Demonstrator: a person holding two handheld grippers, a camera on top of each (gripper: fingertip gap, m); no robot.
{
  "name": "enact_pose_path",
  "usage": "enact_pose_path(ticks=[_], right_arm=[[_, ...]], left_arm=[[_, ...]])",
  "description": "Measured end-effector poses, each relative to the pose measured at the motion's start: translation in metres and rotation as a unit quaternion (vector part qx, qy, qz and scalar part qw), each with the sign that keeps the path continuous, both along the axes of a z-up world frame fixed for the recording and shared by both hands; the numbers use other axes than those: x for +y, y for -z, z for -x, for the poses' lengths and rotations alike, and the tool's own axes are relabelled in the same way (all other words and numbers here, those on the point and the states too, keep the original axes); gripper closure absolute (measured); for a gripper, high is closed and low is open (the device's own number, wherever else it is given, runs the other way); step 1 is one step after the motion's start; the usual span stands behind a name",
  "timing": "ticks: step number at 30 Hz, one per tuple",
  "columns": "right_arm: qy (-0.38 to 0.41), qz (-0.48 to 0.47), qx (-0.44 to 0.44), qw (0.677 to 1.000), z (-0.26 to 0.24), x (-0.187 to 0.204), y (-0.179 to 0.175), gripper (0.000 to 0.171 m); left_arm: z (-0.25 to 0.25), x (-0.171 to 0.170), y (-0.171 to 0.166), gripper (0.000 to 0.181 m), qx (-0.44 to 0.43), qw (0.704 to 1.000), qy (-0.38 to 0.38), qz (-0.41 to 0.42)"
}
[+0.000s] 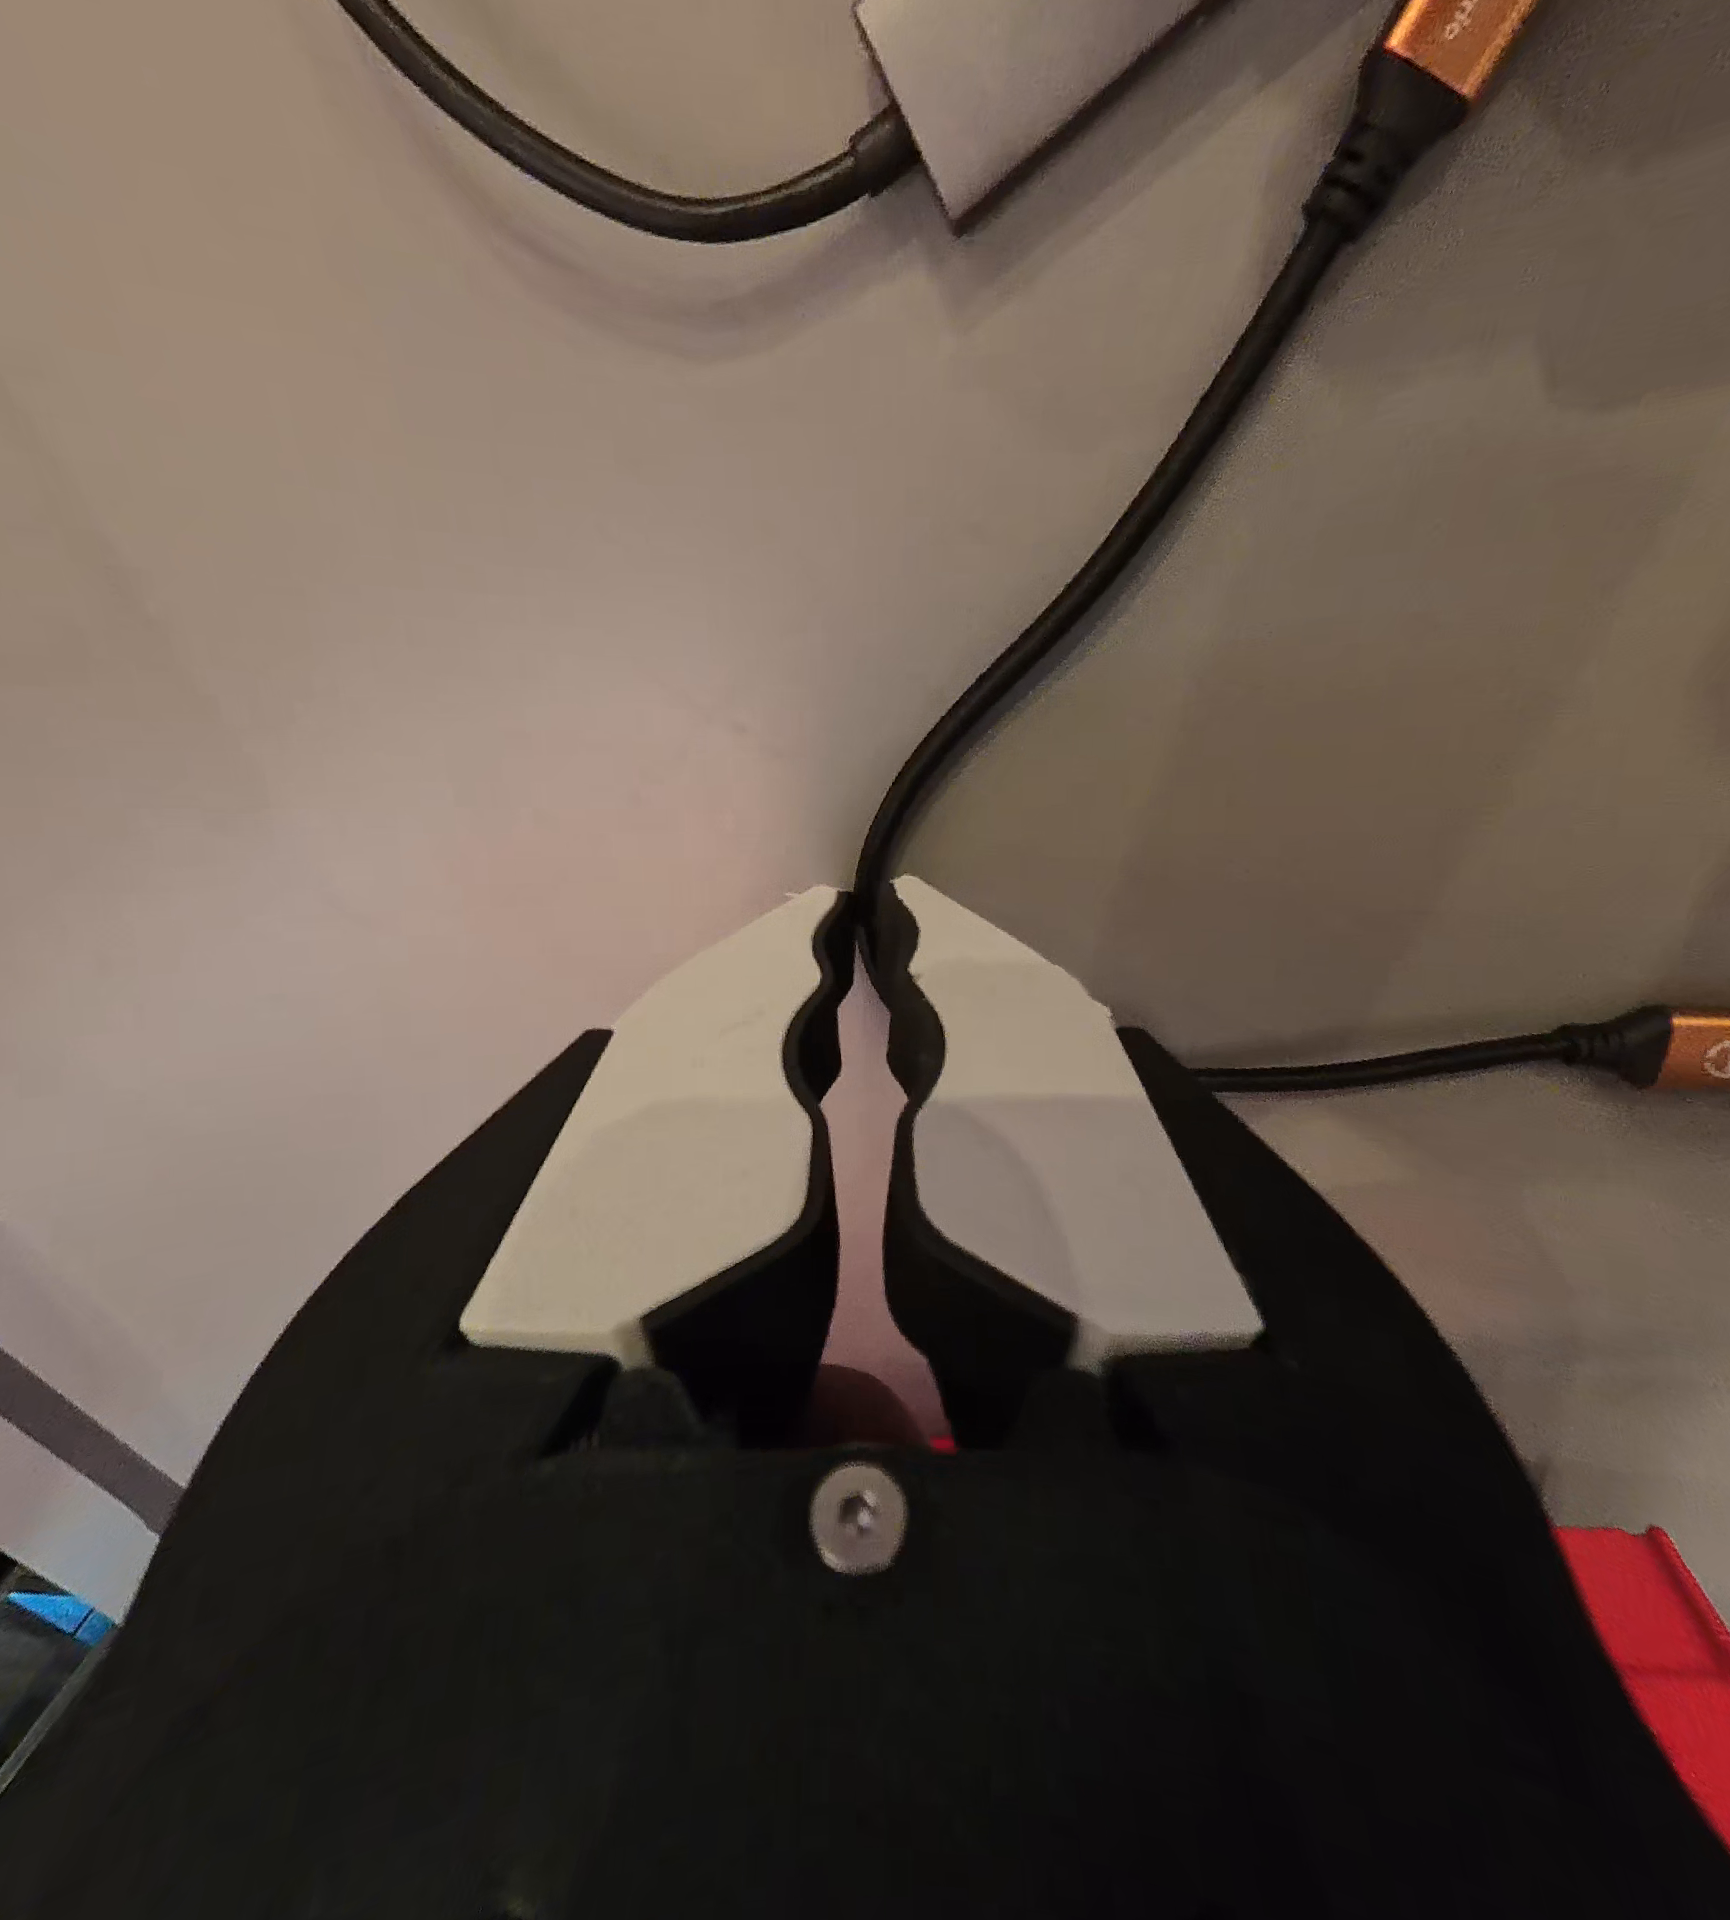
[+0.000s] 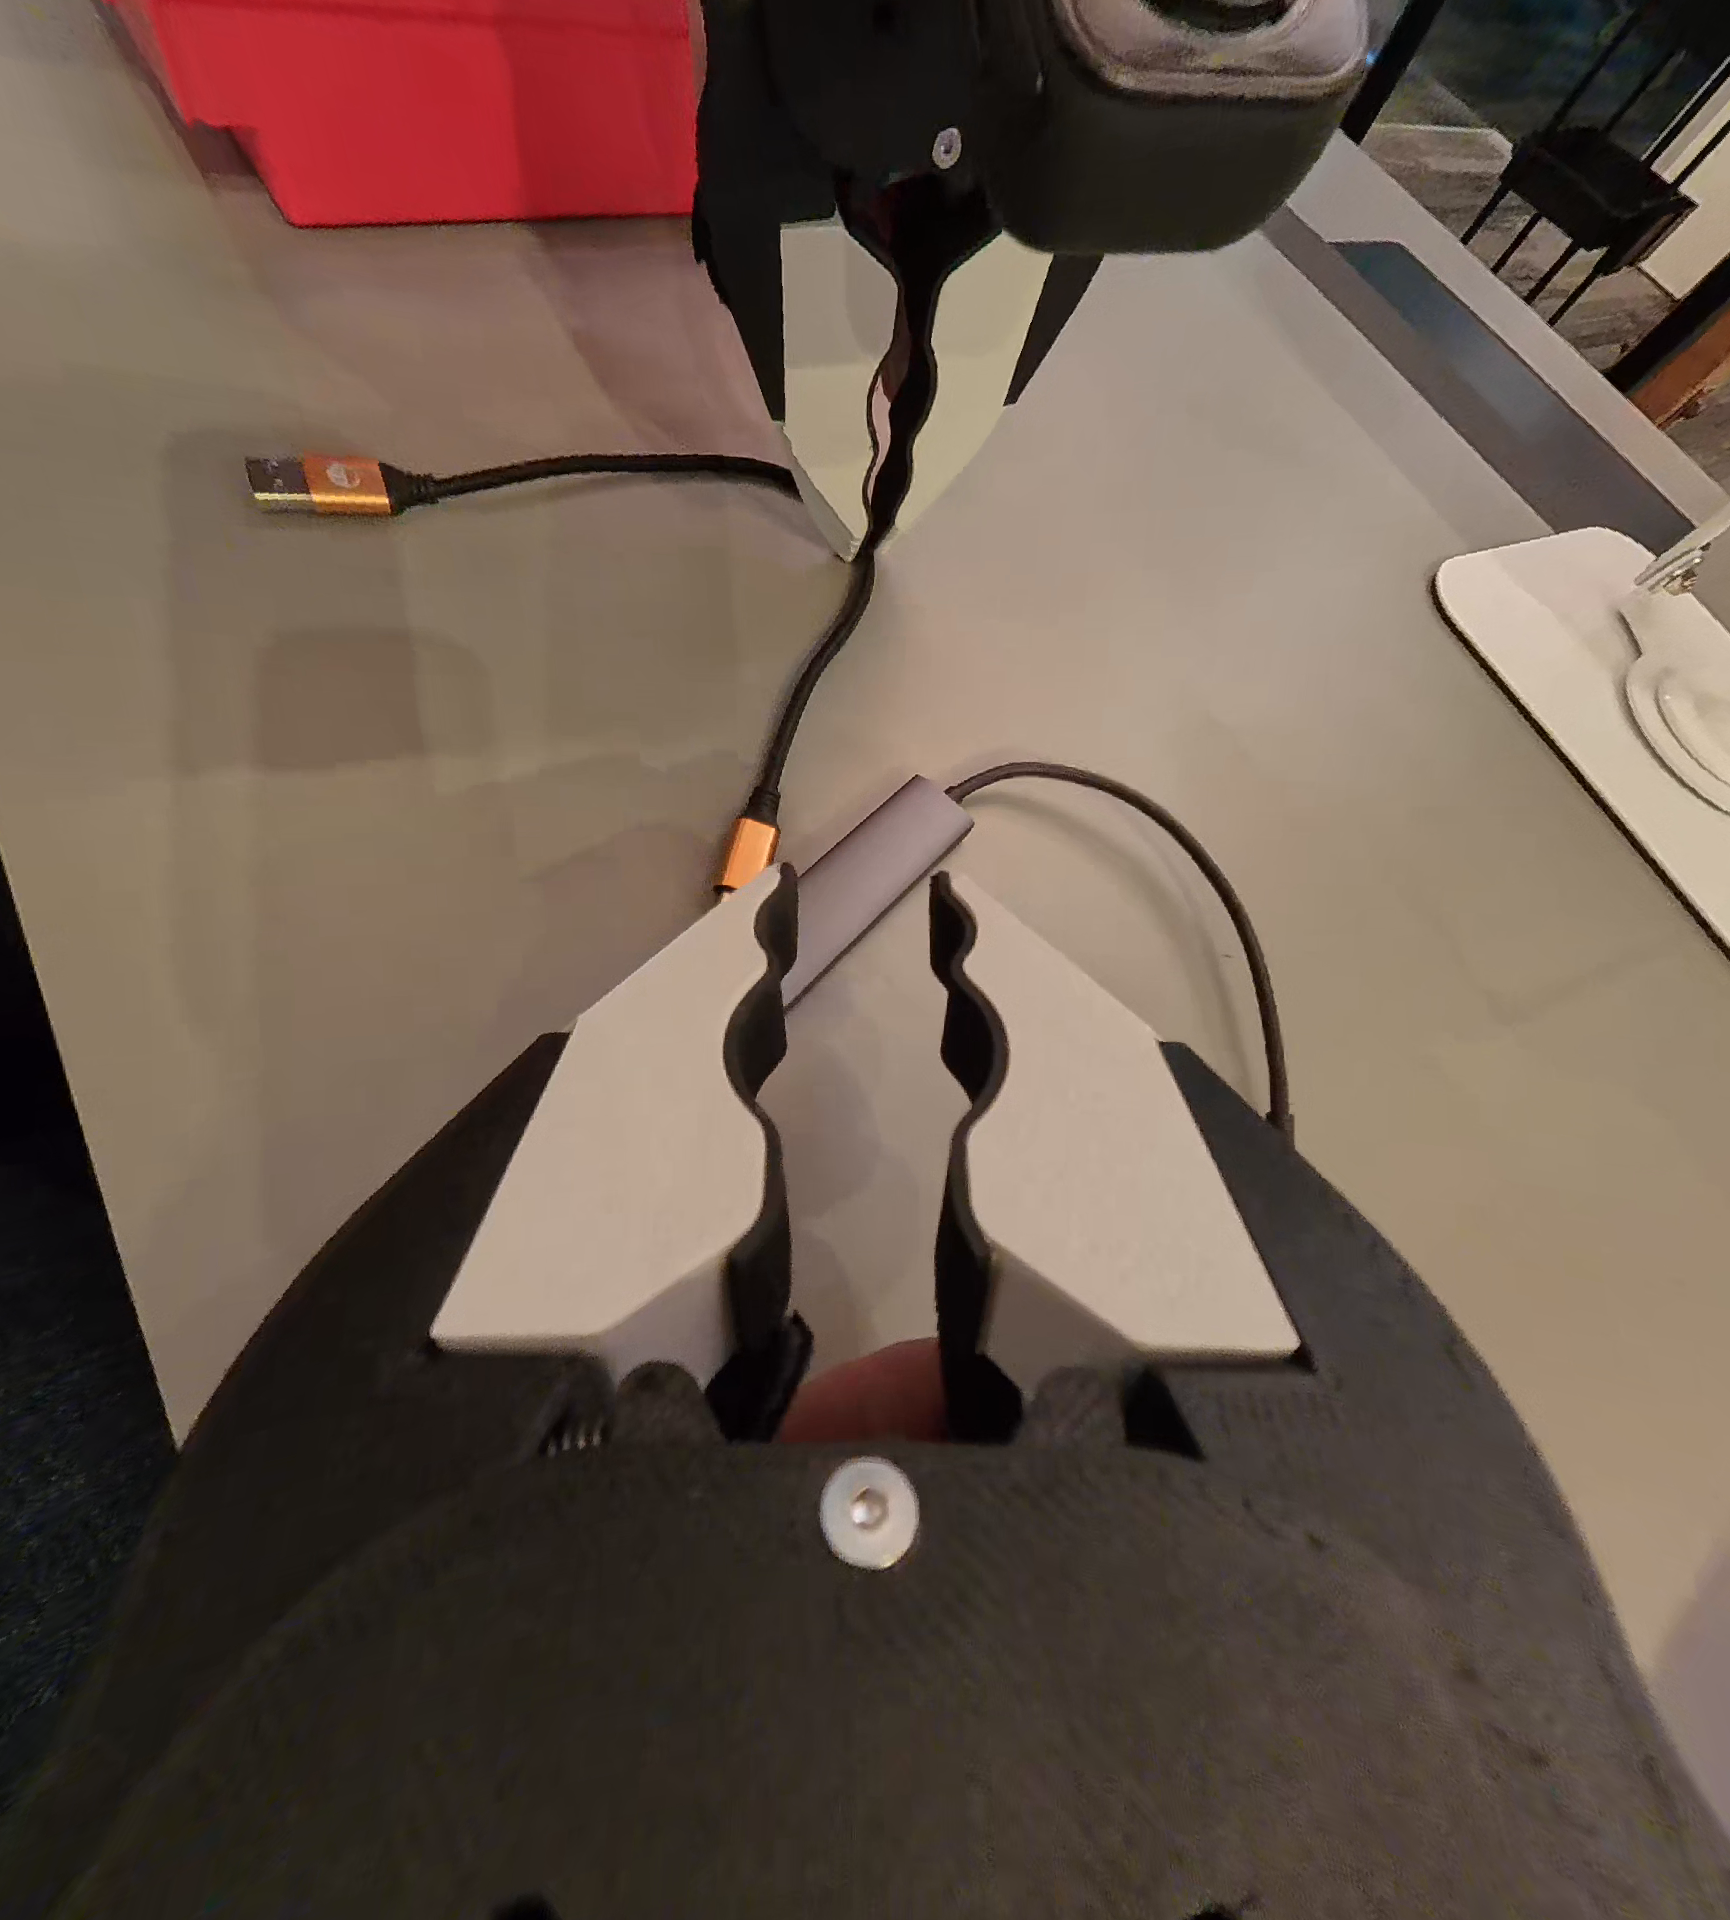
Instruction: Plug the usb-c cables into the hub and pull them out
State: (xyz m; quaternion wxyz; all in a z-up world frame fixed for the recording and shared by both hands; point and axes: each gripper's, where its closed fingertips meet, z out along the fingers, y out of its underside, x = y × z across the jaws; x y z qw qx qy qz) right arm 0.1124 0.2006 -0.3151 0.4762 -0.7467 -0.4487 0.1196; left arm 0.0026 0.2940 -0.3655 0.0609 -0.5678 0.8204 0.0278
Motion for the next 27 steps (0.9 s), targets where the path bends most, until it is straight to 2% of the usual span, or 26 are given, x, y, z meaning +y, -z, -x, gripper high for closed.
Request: enact_pose_path(ticks=[6,11,15,17,21,27], right_arm=[[-0.012,0.005,0.028,1.0,0.01,0.002,-0.009,0.139],[-0.024,0.014,0.007,1.0,0.027,0.01,-0.008,0.129],[-0.018,0.026,-0.007,0.999,0.041,0.021,-0.001,0.13],[-0.002,0.026,-0.033,0.999,0.043,0.029,0.007,0.136],[0.022,-0.004,-0.069,0.997,0.039,0.045,0.013,0.171],[0.012,-0.02,-0.014,1.0,0.035,0.046,-0.01,0.171]], left_arm=[[-0.007,-0.003,-0.024,0.178,-0.046,0.999,-0.011,-0.014],[-0.008,-0.004,-0.051,0.178,-0.072,0.997,-0.01,-0.033],[-0.01,-0.009,-0.068,0.178,-0.086,0.995,-0.012,-0.042],[-0.013,-0.013,-0.076,0.178,-0.098,0.994,-0.015,-0.04],[-0.019,-0.022,-0.091,0.178,-0.127,0.991,-0.014,-0.036],[-0.021,-0.028,-0.104,0.178,-0.161,0.986,-0.012,-0.034]])
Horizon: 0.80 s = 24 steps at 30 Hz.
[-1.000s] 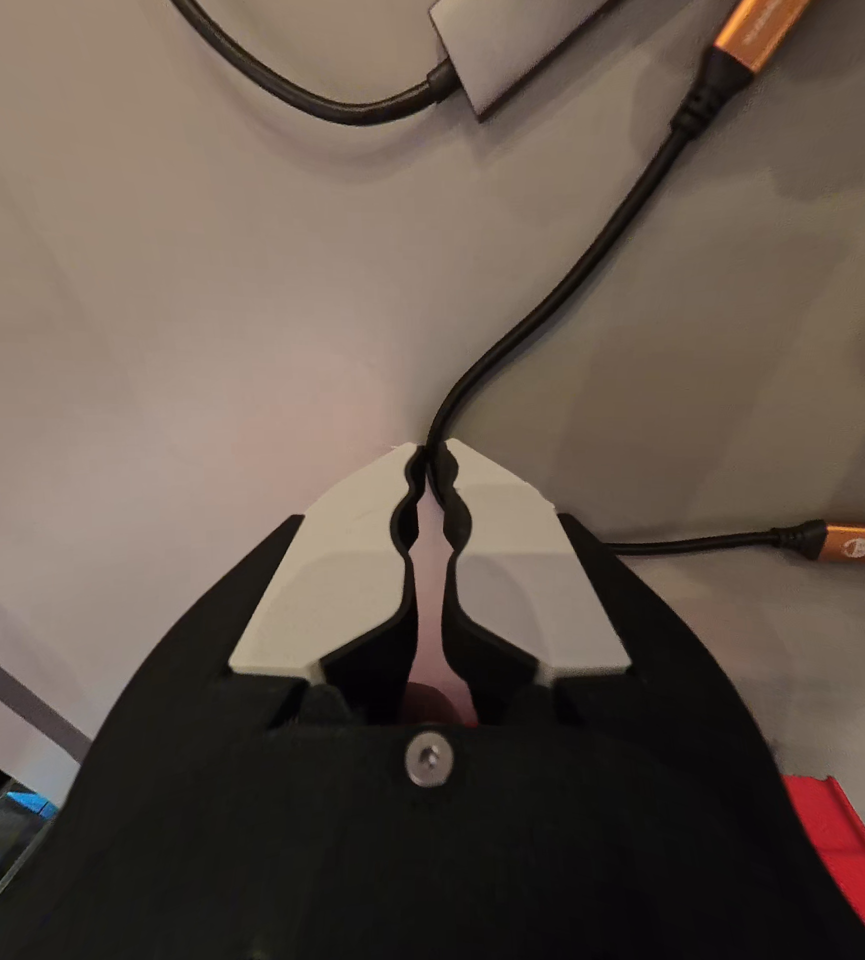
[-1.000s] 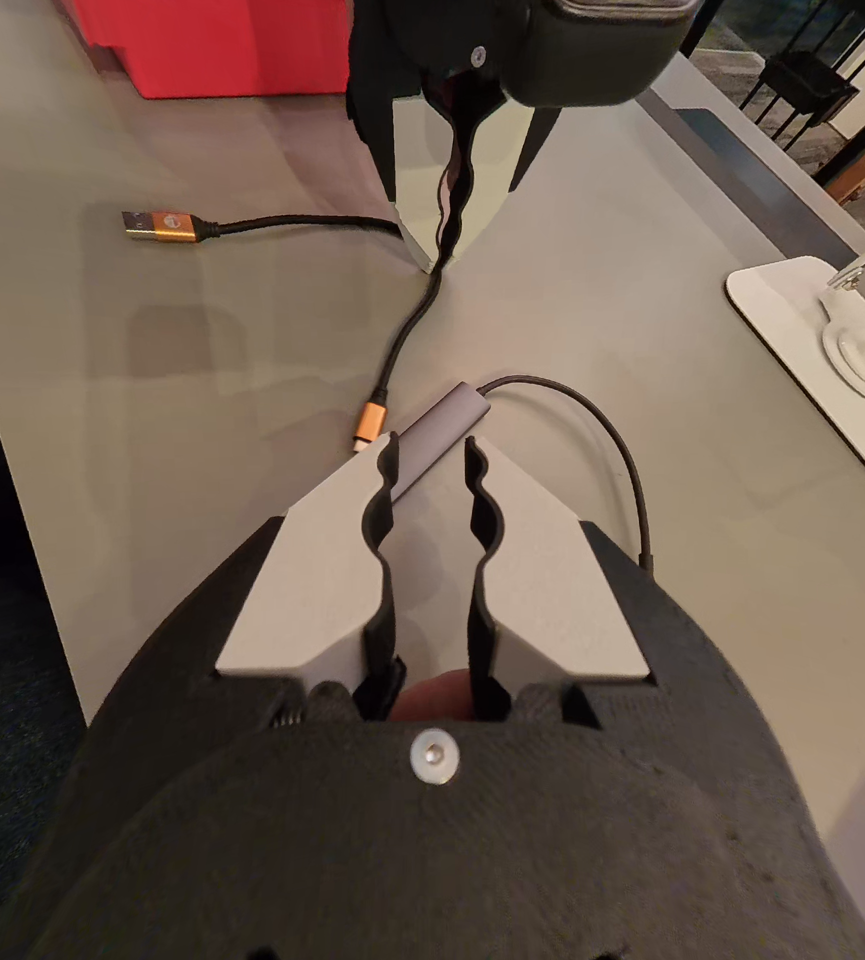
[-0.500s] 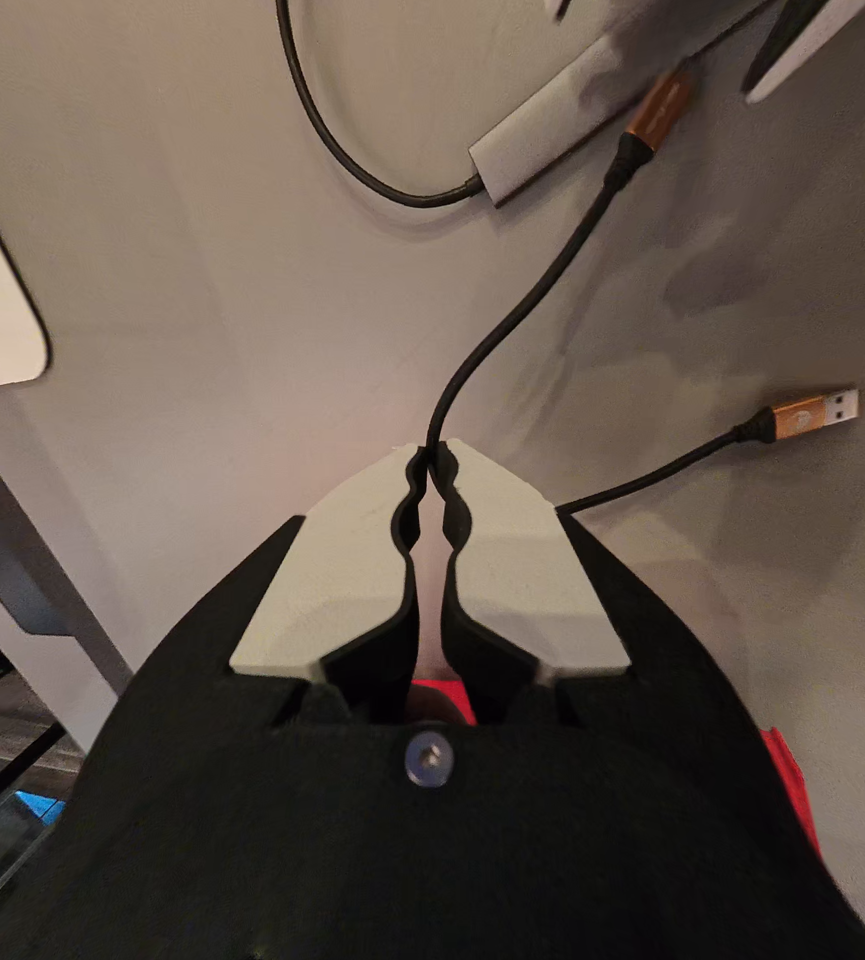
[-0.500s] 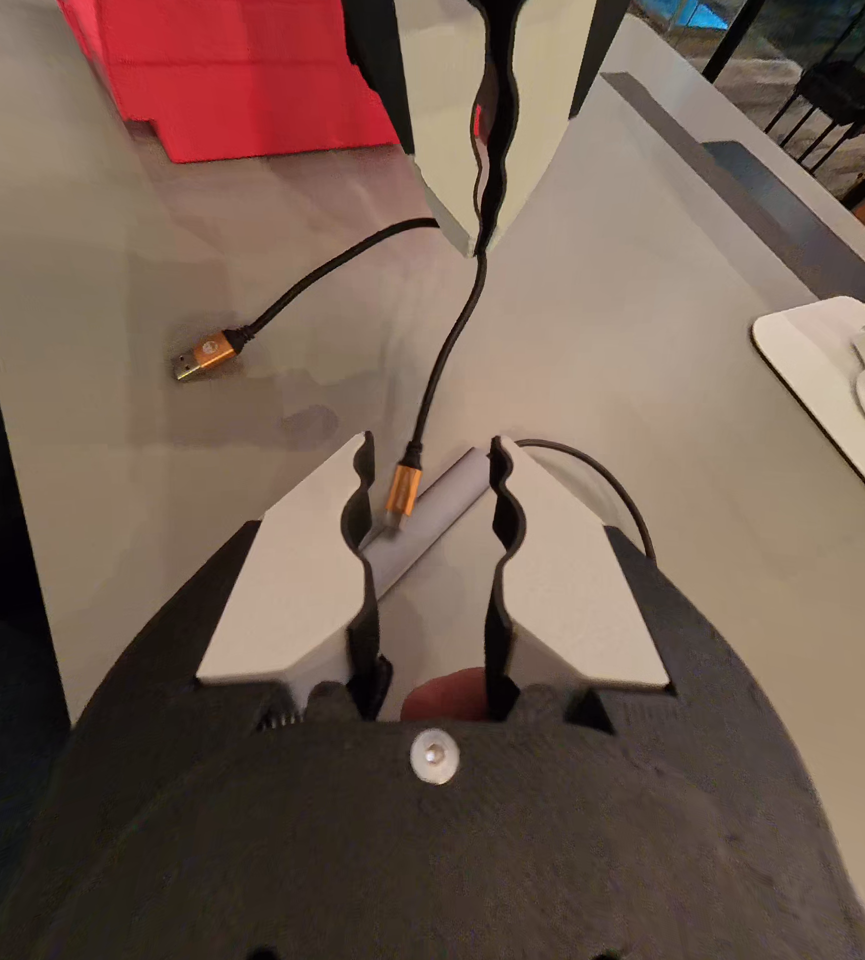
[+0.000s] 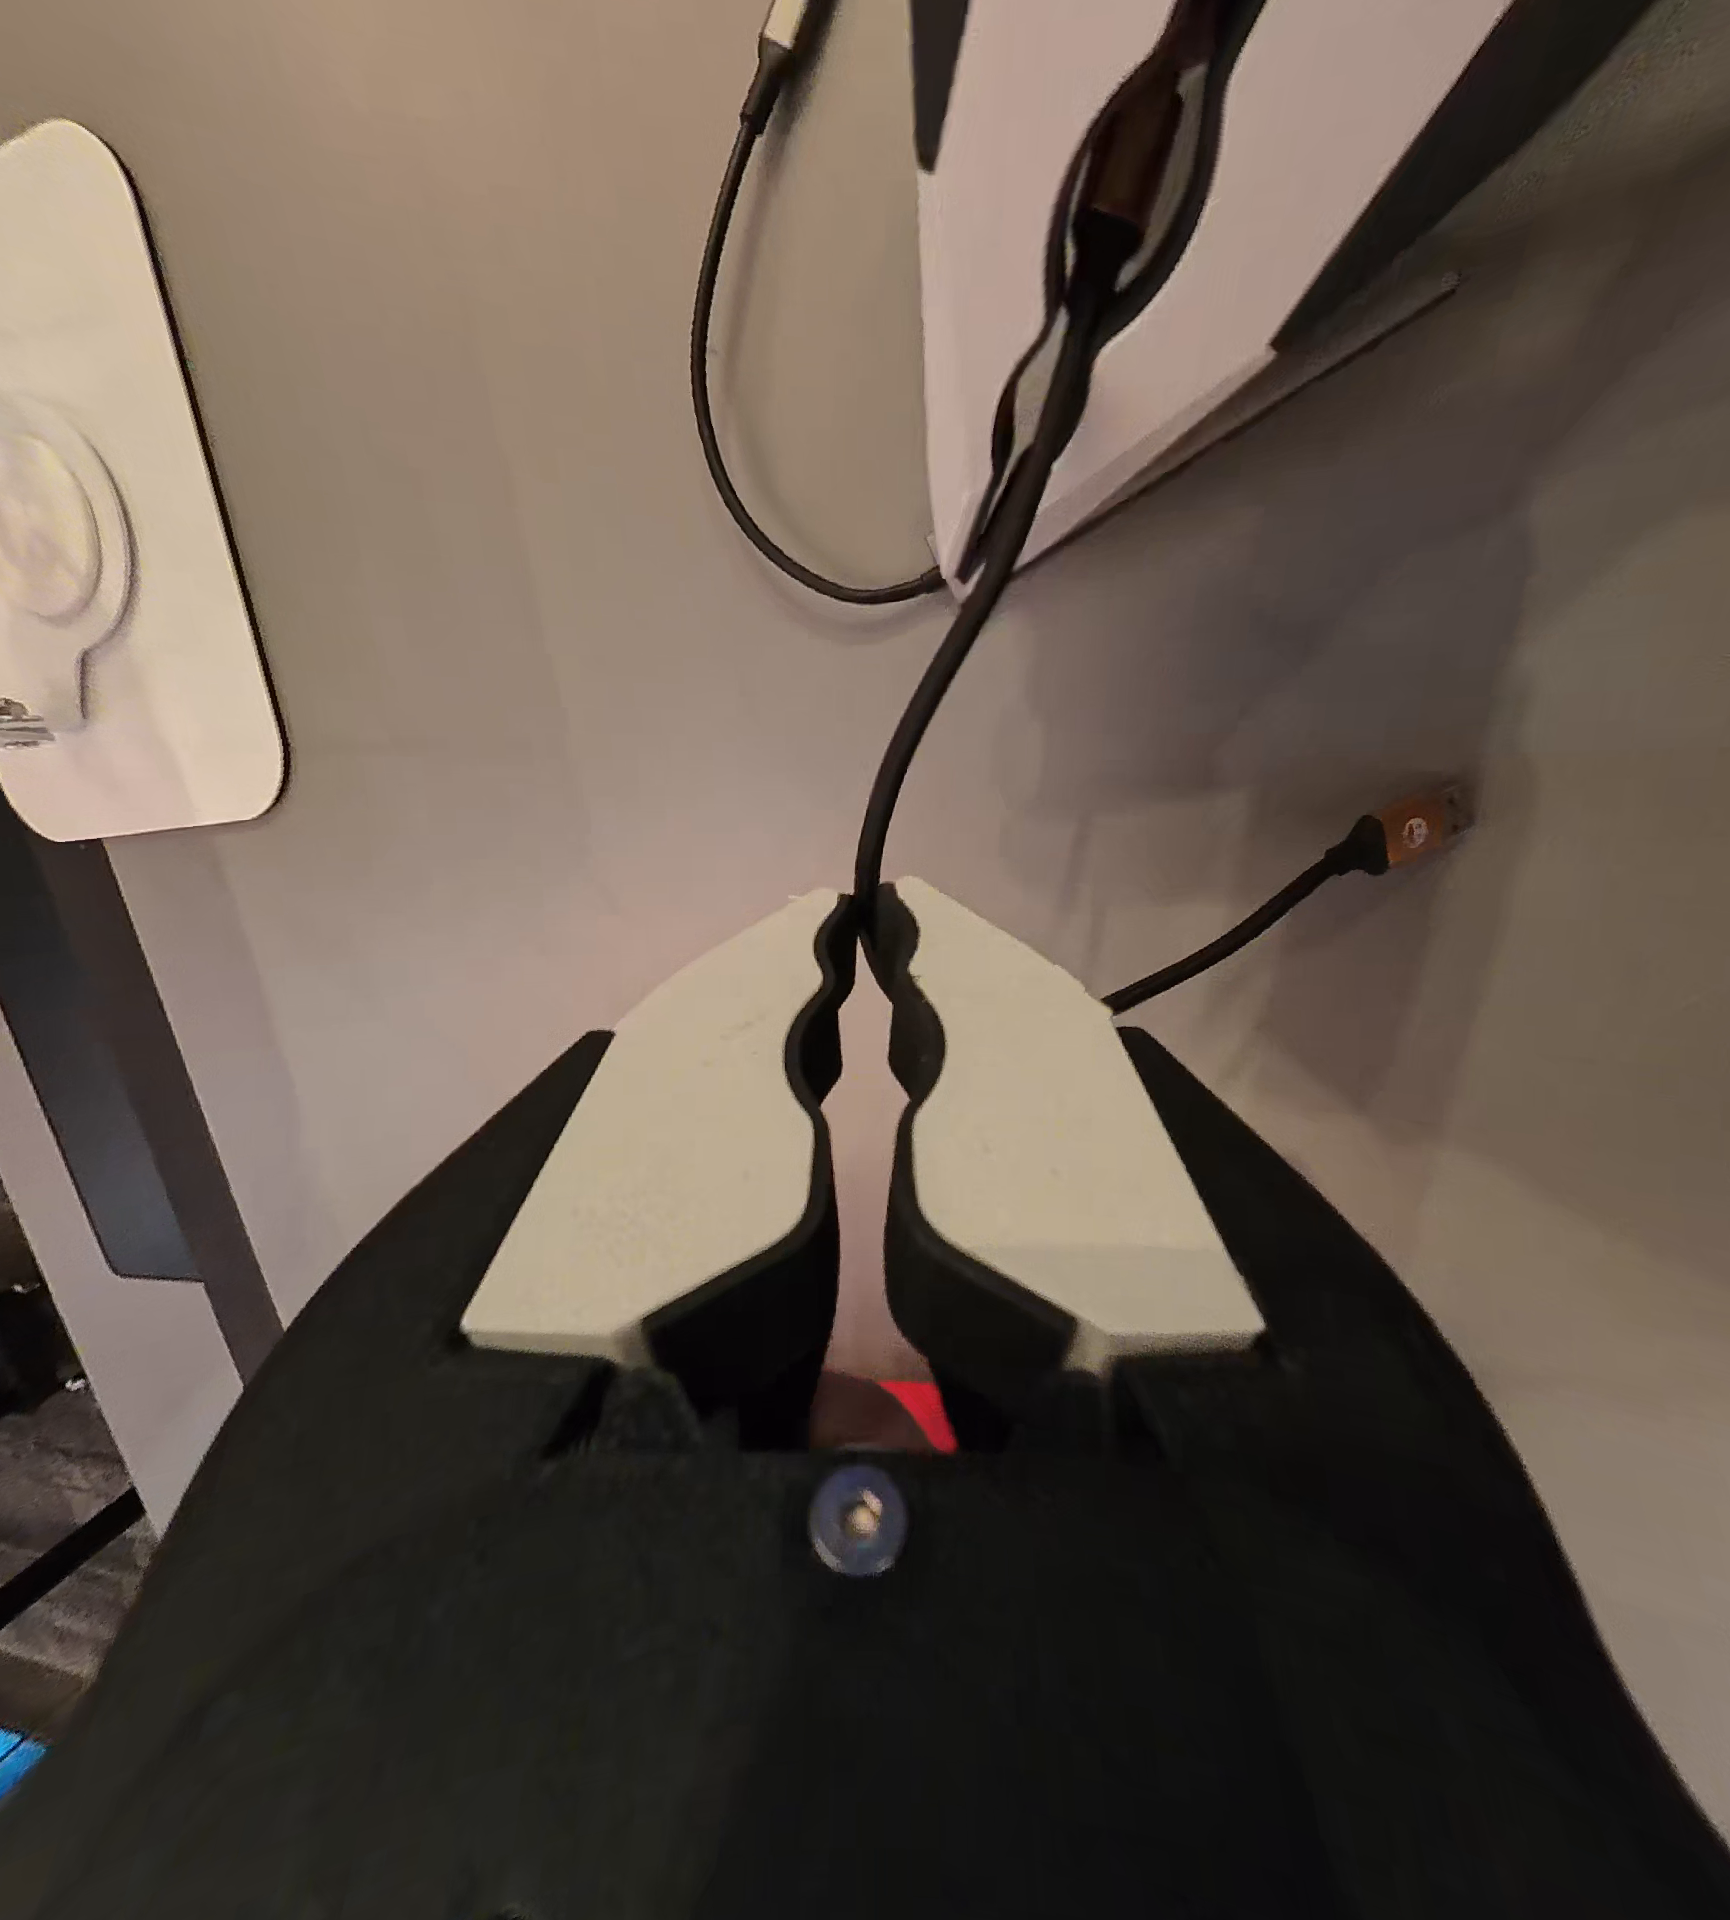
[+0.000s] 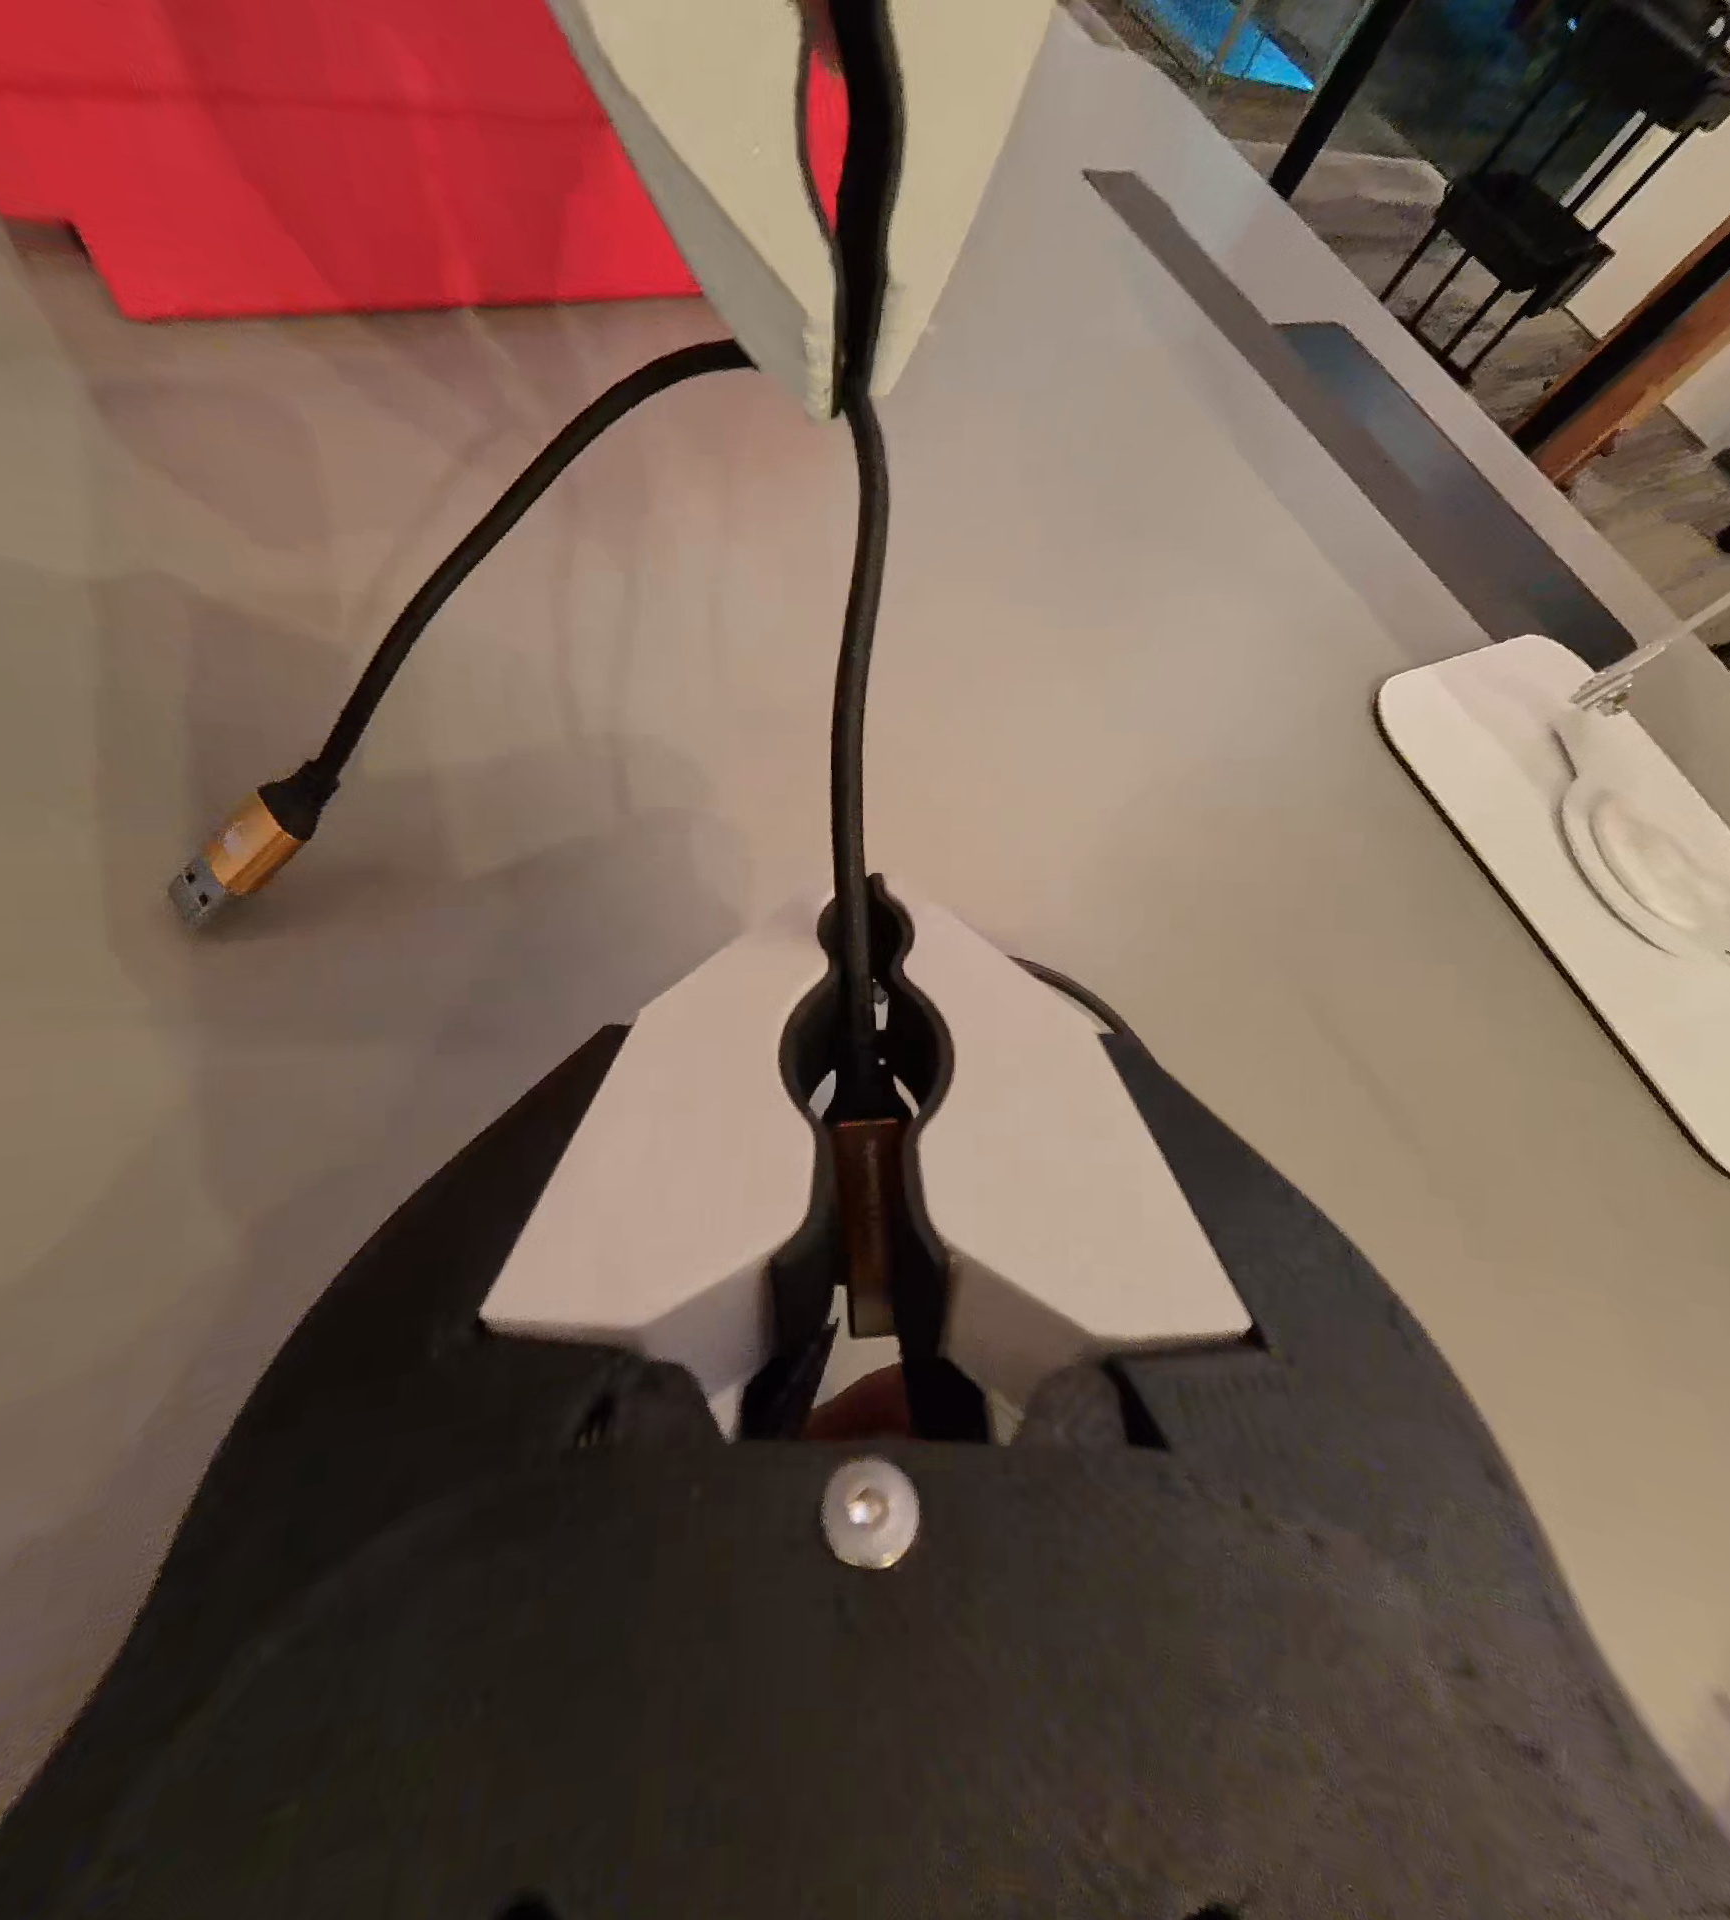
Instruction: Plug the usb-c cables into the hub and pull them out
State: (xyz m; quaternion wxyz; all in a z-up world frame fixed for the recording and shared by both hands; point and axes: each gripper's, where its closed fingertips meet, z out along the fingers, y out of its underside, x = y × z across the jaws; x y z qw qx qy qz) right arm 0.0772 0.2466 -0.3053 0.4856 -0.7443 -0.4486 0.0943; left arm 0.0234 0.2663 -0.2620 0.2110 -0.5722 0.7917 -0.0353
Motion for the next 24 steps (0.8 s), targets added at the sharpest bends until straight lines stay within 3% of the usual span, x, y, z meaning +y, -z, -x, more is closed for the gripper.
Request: enact_pose_path(ticks=[14,19,24], right_arm=[[-0.017,-0.016,0.036,0.999,-0.01,-0.004,-0.024,0.171],[-0.01,-0.013,0.039,0.999,-0.018,-0.002,-0.024,0.171],[-0.005,-0.011,0.051,0.999,-0.025,0.001,-0.027,0.171]], left_arm=[[-0.008,-0.006,-0.014,0.176,-0.12,0.992,0.0,-0.028],[-0.005,-0.004,-0.024,0.147,-0.152,0.986,-0.025,-0.057],[-0.013,-0.048,-0.047,0.153,-0.208,0.978,-0.02,-0.008]])
